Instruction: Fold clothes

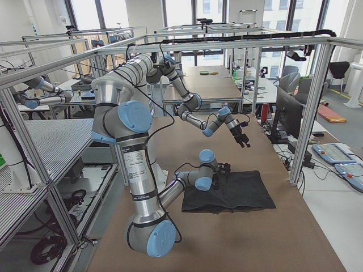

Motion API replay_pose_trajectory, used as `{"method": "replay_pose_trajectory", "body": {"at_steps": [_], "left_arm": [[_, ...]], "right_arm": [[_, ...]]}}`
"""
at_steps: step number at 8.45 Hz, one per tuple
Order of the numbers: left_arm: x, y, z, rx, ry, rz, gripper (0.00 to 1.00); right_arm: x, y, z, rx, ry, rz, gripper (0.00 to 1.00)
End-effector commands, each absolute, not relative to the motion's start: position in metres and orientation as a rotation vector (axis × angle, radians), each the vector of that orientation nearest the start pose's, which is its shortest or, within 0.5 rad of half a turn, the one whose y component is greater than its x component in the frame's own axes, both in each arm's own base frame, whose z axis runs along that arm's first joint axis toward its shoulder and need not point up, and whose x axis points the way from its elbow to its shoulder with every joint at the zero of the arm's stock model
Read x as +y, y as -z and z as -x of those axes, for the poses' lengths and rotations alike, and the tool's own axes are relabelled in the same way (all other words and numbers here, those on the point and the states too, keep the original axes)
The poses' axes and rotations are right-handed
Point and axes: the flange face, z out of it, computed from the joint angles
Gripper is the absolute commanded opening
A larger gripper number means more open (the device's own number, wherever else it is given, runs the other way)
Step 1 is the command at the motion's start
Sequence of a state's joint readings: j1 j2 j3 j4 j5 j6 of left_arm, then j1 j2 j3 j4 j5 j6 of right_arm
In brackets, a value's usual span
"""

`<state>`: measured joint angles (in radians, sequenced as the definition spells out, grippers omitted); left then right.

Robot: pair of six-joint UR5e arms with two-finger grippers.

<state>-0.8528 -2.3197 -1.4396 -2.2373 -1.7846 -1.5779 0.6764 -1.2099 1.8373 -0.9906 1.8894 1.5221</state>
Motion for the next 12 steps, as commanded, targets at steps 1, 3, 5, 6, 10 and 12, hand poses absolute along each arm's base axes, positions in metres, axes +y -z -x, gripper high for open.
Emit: {"method": "replay_pose_trajectory", "body": {"at_steps": [1,3,5,6,10,12], "left_arm": [[-0.624,-0.183,-0.395,1.256,0.609,-0.372,1.00],[-0.625,-0.184,-0.395,1.251,0.616,-0.380,1.00],[-0.626,-0.186,-0.396,1.247,0.617,-0.378,1.00],[-0.626,-0.186,-0.396,1.247,0.618,-0.380,1.00],[-0.625,-0.186,-0.398,1.247,0.615,-0.378,1.00],[-0.625,-0.185,-0.397,1.247,0.617,-0.383,1.00]], "right_arm": [[-0.414,-0.303,0.440,-1.235,-0.318,-0.183,0.94],[-0.395,-0.316,0.447,-1.244,-0.287,-0.165,0.94],[-0.399,-0.341,0.462,-1.228,-0.295,-0.177,0.94],[-0.401,-0.357,0.464,-1.245,-0.295,-0.188,0.94],[-0.399,-0.385,0.457,-1.222,-0.299,-0.180,0.94],[-0.398,-0.389,0.454,-1.220,-0.302,-0.175,0.94]]}}
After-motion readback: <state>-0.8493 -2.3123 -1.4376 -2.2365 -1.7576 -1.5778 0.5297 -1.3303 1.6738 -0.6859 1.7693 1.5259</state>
